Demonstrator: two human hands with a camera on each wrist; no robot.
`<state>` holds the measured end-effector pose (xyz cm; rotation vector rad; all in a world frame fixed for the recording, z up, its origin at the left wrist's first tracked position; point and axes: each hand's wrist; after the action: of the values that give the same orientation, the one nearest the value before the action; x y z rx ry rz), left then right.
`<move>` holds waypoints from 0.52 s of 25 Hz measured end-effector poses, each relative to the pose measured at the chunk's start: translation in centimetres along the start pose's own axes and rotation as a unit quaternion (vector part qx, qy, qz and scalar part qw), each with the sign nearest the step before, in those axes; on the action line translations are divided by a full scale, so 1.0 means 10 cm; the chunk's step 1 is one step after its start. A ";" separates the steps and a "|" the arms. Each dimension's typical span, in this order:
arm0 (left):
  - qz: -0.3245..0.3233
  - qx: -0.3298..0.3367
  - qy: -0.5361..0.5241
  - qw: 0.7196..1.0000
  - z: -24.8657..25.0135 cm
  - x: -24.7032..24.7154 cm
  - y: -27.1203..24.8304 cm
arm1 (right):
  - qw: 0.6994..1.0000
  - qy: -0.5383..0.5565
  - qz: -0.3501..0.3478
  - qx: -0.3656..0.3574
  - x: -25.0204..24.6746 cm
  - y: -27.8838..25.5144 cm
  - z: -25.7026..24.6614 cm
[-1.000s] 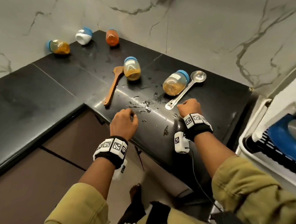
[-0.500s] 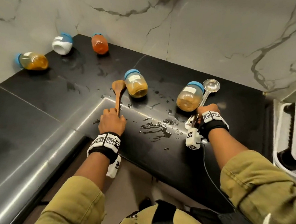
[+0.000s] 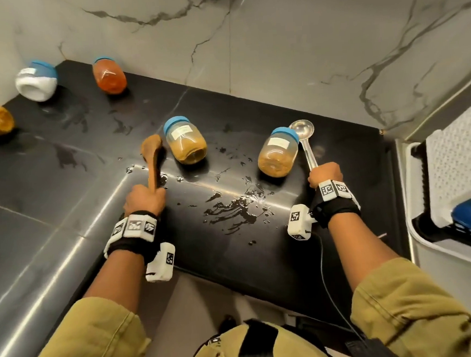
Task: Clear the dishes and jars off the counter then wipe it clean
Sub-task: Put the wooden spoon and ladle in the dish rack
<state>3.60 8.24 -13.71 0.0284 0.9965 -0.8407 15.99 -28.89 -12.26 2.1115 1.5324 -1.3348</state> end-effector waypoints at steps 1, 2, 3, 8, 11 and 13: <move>0.003 -0.007 -0.057 0.998 -0.03 -0.01 -0.03 | 1.000 -0.005 0.006 -0.010 -0.08 -0.04 0.08; 0.015 -0.006 -0.094 0.995 -0.02 -0.02 -0.12 | 1.000 0.005 0.011 -0.020 -0.16 -0.09 0.16; 0.030 0.004 -0.121 0.992 0.00 -0.01 -0.25 | 0.999 0.023 0.014 -0.029 -0.26 -0.16 0.27; 0.075 0.133 -0.128 0.980 0.12 0.13 -1.18 | 0.992 0.059 0.022 -0.106 -0.74 -0.41 0.94; 0.005 0.260 -0.121 0.958 0.30 0.41 -1.78 | 0.984 0.076 0.020 -0.160 -1.20 -0.51 1.43; -0.046 0.328 -0.126 0.935 0.47 0.69 -2.17 | 0.979 0.072 0.022 -0.187 -1.58 -0.53 1.78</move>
<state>-4.95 -12.82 -8.79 0.4376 0.4442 -1.2022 1.16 -47.93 -8.65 2.0189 1.6306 -0.8122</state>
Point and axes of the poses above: each hand's wrist, its own y-axis towards the middle knuckle, its own x-axis out of the palm, z = x × y, and after that the axes turned 4 degrees about -y, right-handed
